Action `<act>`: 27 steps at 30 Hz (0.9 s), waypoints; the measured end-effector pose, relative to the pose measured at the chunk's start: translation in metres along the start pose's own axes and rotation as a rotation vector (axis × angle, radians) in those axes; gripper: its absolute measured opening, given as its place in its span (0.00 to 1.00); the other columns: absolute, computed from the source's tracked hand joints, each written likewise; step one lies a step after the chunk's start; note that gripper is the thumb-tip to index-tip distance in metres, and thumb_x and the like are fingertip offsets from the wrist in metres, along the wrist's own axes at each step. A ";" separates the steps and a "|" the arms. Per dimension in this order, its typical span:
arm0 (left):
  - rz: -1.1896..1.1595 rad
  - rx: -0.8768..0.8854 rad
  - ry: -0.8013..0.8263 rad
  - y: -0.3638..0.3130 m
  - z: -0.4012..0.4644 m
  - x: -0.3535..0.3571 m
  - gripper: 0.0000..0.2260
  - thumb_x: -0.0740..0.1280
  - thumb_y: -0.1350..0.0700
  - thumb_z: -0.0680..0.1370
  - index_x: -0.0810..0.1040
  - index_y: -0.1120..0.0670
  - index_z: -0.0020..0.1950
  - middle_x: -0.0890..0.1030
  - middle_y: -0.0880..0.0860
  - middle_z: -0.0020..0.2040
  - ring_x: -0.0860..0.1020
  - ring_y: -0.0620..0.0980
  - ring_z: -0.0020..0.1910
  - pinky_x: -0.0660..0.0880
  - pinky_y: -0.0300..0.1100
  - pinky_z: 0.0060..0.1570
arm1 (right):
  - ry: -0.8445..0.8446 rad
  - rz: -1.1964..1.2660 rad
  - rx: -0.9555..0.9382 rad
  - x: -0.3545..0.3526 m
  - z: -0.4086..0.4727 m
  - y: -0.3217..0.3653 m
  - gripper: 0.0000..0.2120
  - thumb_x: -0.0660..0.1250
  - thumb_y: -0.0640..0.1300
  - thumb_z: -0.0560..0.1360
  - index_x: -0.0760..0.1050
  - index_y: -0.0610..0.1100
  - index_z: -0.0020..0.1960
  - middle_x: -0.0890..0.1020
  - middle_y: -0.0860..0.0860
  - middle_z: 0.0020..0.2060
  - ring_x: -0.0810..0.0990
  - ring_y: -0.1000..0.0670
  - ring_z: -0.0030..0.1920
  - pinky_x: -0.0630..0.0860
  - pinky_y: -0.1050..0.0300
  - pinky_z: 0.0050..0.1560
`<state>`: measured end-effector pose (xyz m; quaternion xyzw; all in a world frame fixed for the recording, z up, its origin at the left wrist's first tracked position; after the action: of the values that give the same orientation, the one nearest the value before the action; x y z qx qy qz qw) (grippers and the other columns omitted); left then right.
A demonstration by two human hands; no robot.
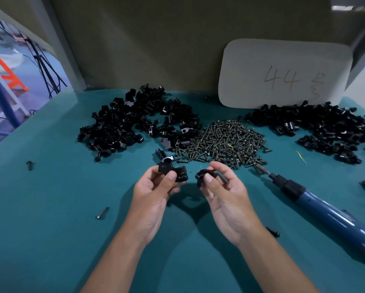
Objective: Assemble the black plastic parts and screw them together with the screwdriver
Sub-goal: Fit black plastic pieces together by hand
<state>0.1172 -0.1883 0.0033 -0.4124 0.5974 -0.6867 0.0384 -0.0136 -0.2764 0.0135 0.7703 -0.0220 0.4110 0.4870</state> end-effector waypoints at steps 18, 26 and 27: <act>0.056 0.002 0.037 0.001 -0.001 0.003 0.15 0.76 0.53 0.73 0.80 0.57 0.56 0.83 0.52 0.45 0.78 0.45 0.38 0.75 0.39 0.41 | -0.002 -0.089 0.077 -0.010 0.006 -0.001 0.08 0.71 0.51 0.71 0.77 0.47 0.41 0.78 0.54 0.38 0.68 0.58 0.30 0.63 0.65 0.25; 0.073 -0.018 0.055 0.002 -0.001 0.007 0.13 0.78 0.61 0.70 0.85 0.47 0.51 0.84 0.51 0.46 0.83 0.48 0.45 0.79 0.37 0.43 | 0.040 0.024 0.159 -0.009 0.010 -0.007 0.14 0.66 0.57 0.74 0.69 0.46 0.44 0.72 0.54 0.34 0.62 0.56 0.30 0.59 0.64 0.27; 0.091 -0.022 0.054 0.003 0.000 0.007 0.15 0.79 0.63 0.69 0.85 0.47 0.50 0.84 0.50 0.46 0.83 0.48 0.46 0.79 0.36 0.43 | 0.048 0.035 0.176 -0.009 0.009 -0.009 0.15 0.67 0.57 0.74 0.70 0.46 0.44 0.72 0.54 0.35 0.64 0.56 0.30 0.61 0.64 0.27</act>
<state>0.1113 -0.1925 0.0041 -0.3662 0.6241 -0.6885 0.0489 -0.0098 -0.2820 -0.0007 0.7995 0.0124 0.4381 0.4106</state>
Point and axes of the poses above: each hand's wrist, its own z-axis towards the middle knuckle, its own x-axis out of the palm, y = z × x, the point moved 7 cm from there along z, towards the middle knuckle
